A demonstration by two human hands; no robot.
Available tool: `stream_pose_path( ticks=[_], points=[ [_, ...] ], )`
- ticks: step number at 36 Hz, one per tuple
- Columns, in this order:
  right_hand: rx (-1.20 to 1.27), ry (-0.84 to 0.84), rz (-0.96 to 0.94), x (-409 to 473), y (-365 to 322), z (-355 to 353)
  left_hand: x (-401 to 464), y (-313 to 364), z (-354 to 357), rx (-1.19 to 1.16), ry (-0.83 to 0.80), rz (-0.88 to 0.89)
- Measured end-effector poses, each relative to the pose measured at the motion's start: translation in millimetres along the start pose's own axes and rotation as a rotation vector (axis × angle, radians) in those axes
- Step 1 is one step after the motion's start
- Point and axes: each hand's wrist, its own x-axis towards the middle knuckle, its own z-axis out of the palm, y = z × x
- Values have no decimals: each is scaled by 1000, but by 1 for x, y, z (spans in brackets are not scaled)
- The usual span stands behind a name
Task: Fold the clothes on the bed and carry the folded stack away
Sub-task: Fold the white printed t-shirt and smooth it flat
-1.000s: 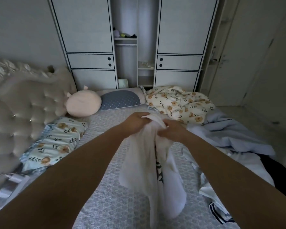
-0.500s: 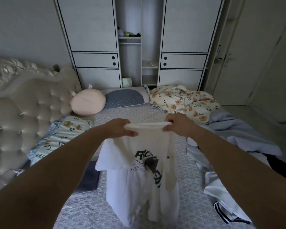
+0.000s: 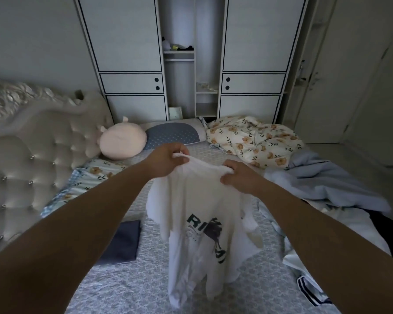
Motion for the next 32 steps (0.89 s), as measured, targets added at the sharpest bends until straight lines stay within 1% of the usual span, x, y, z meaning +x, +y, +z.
stream_pose_path(
  ticks=[2,5,7,8,10,12,14,15,16,17,20,21,22,23,26,27,28,29,31,32],
  points=[
    [140,-16,18,-2,-2,2,-2,0,0,28,41,13],
    [345,-82,60,-3,-7,0,-6,-3,-2,92,75,7],
    [477,-99,179,-3,-11,-1,-10,-7,-2,145,67,31],
    [478,-90,239,-2,-12,-2,-12,-9,-3,175,64,38],
    [309,-77,279,-3,-11,-2,-16,-11,-3,210,80,54],
    [92,-126,190,-6,-9,-4,-18,-15,-3,204,96,67],
    [-19,-154,99,-9,-10,-6,-21,-16,-3,189,102,95],
    [-51,-140,79,-9,-11,-7,-22,-17,-3,177,104,113],
    [-78,-94,64,-8,-13,-7,-22,-19,-3,171,95,127],
    [-105,-7,36,-7,-13,-6,-22,-19,-3,171,72,128],
    [-208,438,-165,-7,-12,0,-22,-22,-6,187,-78,88],
    [-203,531,-213,-8,-13,2,-23,-24,-8,202,-122,53],
    [-179,571,-233,-9,-14,4,-23,-26,-10,235,-151,6],
    [-152,571,-236,-8,-15,6,-23,-30,-12,302,-178,-49],
    [-86,476,-193,-4,-14,11,-23,-35,-11,684,-292,-205],
    [-49,432,-176,-2,-14,13,-22,-31,-7,725,-306,-226],
    [2,387,-165,-1,-15,15,-19,-26,-1,655,-296,-213],
    [64,339,-161,0,-17,16,-17,-17,6,508,-258,-184],
    [183,247,-171,0,-22,19,-11,5,20,221,-167,-80],
    [236,213,-169,0,-25,19,-9,13,27,159,-155,-23]
  ],
)
